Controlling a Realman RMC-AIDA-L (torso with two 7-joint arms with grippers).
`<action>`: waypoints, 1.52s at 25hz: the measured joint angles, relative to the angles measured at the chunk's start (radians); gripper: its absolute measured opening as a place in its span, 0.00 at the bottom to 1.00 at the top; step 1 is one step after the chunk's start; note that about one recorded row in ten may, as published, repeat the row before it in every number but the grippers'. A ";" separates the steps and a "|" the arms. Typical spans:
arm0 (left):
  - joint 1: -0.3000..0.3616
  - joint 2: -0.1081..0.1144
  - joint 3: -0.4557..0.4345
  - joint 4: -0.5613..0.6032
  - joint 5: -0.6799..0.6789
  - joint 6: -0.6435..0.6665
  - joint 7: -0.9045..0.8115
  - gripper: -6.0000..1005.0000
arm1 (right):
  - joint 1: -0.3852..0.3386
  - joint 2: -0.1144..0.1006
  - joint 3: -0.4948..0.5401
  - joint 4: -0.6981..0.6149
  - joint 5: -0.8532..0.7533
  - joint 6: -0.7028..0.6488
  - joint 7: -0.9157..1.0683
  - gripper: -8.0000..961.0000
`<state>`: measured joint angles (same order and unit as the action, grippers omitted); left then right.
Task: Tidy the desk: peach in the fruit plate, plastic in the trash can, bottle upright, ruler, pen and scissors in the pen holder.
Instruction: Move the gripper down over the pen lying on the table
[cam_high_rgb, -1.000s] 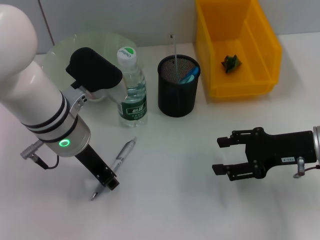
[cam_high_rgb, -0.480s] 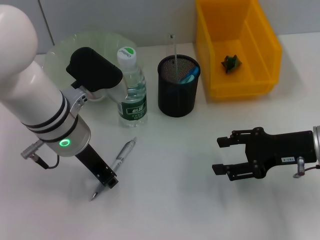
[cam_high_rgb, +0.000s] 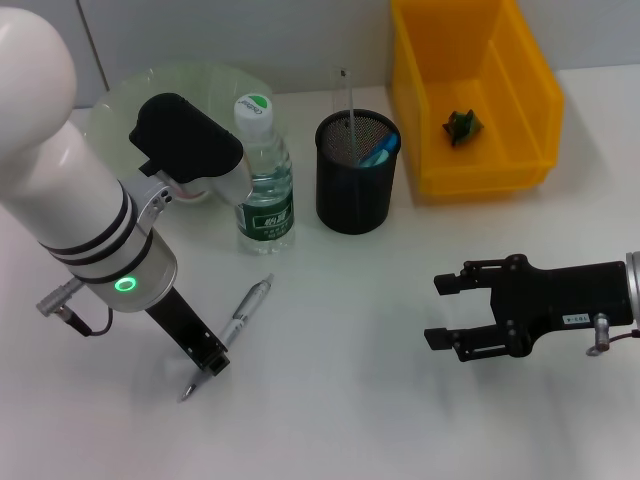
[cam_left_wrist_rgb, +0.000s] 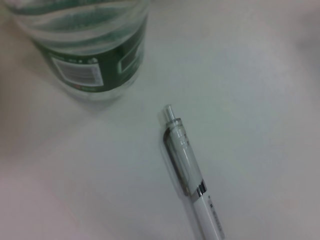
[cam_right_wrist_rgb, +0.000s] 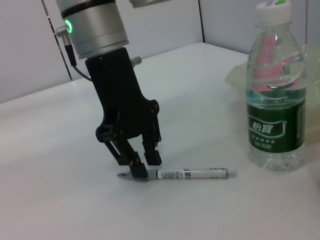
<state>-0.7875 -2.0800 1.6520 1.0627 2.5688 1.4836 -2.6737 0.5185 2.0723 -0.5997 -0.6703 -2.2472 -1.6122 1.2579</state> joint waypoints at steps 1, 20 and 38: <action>0.000 0.000 0.000 0.000 0.000 -0.001 0.000 0.32 | 0.000 0.000 0.000 0.000 0.000 0.001 0.000 0.78; -0.006 0.000 0.010 -0.034 -0.007 -0.025 0.008 0.29 | 0.000 0.001 -0.002 0.003 0.000 0.012 0.000 0.78; -0.006 0.000 0.051 -0.033 -0.002 -0.047 0.011 0.19 | 0.000 0.002 -0.002 0.001 0.000 0.012 0.000 0.78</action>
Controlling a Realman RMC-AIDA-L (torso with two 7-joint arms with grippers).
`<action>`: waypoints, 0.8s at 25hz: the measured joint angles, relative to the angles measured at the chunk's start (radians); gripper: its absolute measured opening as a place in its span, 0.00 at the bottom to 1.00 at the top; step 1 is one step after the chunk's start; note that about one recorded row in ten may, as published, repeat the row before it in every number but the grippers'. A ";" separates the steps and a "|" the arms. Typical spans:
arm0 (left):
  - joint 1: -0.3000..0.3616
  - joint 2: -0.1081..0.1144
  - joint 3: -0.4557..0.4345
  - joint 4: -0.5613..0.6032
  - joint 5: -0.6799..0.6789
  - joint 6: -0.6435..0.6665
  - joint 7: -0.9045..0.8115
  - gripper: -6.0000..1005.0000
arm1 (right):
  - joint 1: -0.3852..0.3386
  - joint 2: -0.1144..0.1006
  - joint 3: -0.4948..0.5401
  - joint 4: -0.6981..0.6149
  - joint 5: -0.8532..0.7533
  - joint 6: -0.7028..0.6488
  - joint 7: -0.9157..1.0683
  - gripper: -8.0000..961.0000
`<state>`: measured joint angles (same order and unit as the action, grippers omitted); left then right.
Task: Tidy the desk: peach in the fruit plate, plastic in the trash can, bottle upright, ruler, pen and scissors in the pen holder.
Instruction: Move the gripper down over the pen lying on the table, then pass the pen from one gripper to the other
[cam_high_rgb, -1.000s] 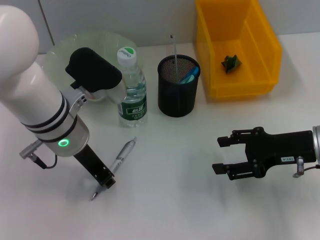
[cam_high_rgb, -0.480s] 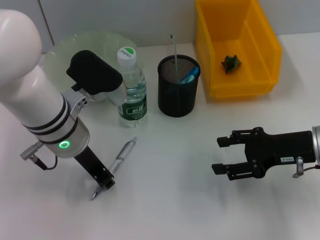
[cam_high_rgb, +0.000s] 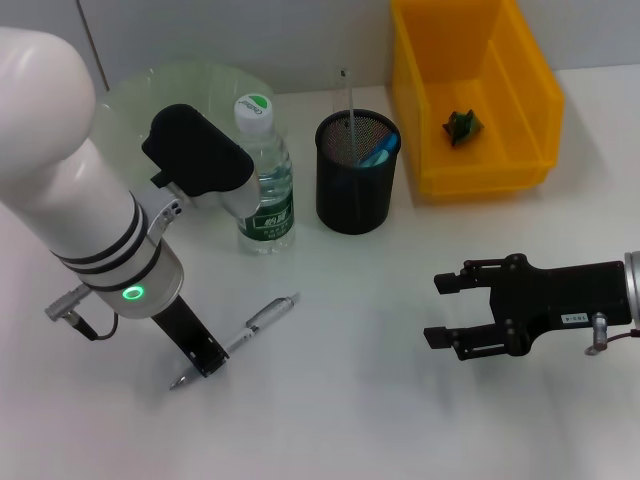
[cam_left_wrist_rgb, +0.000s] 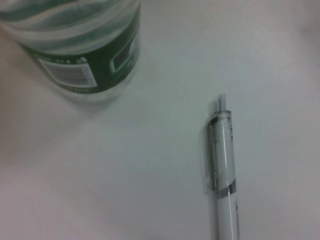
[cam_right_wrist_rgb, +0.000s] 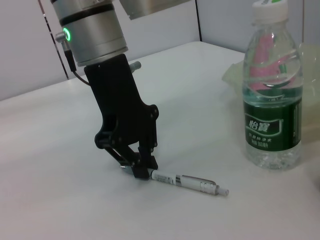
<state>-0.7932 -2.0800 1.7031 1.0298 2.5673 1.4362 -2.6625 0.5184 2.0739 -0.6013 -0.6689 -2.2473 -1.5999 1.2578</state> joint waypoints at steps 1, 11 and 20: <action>0.000 0.000 0.001 0.000 0.000 -0.001 0.000 0.18 | 0.000 0.000 0.000 0.000 0.000 0.000 0.000 0.78; 0.011 0.001 -0.018 0.043 -0.004 0.016 0.012 0.14 | 0.000 0.000 0.000 -0.001 0.000 0.000 0.000 0.78; 0.045 0.008 -0.224 0.065 -0.134 0.077 0.140 0.14 | 0.000 -0.003 0.012 -0.002 0.004 -0.001 0.003 0.78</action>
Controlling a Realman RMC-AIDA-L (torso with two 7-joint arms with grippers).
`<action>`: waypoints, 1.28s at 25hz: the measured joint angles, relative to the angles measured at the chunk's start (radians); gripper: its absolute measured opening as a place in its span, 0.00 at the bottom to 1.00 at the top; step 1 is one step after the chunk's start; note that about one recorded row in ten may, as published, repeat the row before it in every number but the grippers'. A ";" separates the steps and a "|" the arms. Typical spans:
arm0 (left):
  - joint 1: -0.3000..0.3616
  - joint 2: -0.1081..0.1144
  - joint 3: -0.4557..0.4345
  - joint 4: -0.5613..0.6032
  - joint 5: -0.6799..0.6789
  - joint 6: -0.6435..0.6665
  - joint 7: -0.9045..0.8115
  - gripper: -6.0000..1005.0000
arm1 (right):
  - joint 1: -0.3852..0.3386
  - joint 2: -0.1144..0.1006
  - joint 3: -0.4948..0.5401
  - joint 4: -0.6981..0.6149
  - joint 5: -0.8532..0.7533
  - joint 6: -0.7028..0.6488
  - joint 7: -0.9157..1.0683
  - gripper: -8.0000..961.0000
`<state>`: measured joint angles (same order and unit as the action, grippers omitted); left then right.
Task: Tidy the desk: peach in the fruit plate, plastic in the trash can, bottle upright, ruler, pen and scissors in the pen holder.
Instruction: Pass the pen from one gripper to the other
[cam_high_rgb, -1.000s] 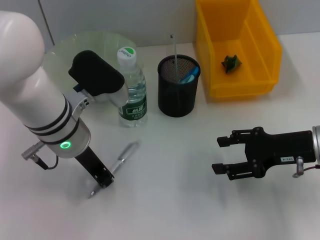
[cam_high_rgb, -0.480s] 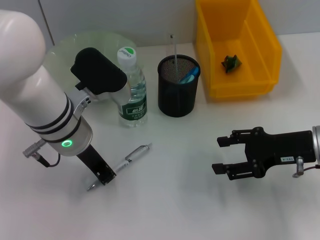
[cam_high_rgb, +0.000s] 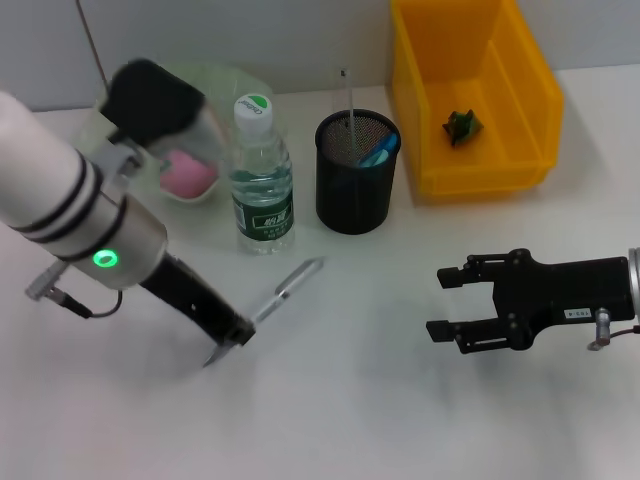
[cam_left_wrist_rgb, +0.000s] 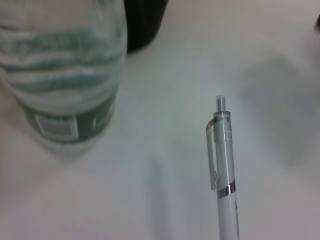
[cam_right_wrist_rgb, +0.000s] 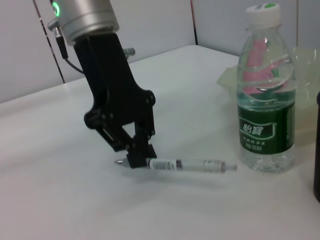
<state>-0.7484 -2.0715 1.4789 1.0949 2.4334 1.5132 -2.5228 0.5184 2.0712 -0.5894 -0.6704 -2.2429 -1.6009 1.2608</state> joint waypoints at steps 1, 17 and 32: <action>0.008 0.001 -0.053 0.000 -0.033 0.009 0.031 0.14 | 0.000 -0.002 0.005 0.000 0.002 -0.002 0.003 0.78; 0.154 0.005 -0.293 -0.038 -0.497 0.053 0.432 0.14 | -0.010 -0.005 0.043 0.002 0.043 -0.008 0.006 0.78; 0.223 0.002 -0.292 -0.235 -0.819 0.052 0.876 0.15 | -0.014 -0.007 0.043 0.009 0.079 -0.010 0.005 0.78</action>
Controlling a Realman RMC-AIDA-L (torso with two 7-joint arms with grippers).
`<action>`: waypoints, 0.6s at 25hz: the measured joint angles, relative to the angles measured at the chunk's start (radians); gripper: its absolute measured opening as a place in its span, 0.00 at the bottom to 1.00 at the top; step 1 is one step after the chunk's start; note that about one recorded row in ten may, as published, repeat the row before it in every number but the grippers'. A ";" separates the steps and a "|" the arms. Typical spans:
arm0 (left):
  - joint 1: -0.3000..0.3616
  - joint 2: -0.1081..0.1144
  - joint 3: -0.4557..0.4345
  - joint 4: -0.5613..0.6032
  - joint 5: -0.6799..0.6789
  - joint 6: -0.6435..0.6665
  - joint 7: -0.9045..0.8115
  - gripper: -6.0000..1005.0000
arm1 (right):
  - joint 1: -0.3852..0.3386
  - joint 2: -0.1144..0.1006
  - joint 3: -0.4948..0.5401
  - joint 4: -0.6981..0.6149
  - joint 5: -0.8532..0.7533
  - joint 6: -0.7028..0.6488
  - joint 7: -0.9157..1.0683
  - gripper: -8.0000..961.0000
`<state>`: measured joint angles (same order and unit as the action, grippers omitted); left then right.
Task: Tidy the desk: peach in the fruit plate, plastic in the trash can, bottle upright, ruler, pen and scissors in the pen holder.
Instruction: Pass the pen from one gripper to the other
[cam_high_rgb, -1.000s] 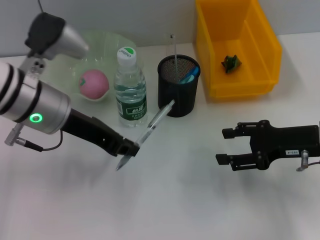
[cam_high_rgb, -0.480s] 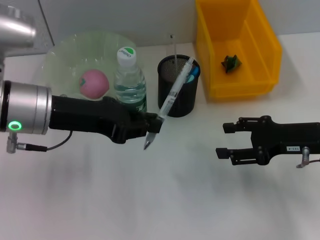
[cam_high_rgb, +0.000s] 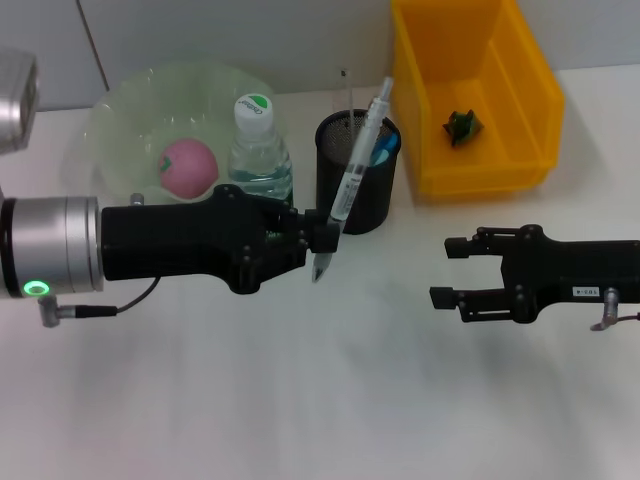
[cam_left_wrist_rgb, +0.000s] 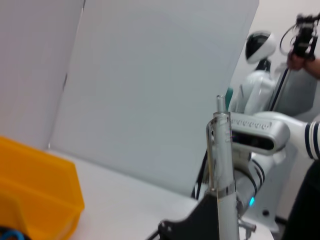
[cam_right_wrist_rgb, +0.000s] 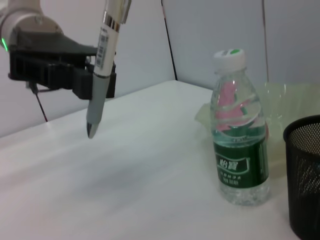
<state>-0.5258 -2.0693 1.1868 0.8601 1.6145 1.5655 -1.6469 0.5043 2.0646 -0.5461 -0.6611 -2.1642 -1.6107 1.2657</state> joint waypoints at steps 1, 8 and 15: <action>0.000 0.000 0.000 0.000 0.000 0.000 0.000 0.15 | -0.001 0.000 0.000 0.000 0.004 -0.003 -0.002 0.78; 0.001 -0.003 0.005 -0.165 -0.123 -0.004 0.227 0.15 | -0.014 0.000 0.000 0.001 0.035 -0.033 -0.006 0.78; 0.004 -0.006 0.006 -0.329 -0.232 -0.006 0.474 0.15 | -0.035 -0.010 0.013 -0.008 0.100 -0.127 -0.007 0.78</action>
<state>-0.5213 -2.0752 1.1932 0.5310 1.3828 1.5597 -1.1724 0.4695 2.0541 -0.5328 -0.6694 -2.0646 -1.7382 1.2588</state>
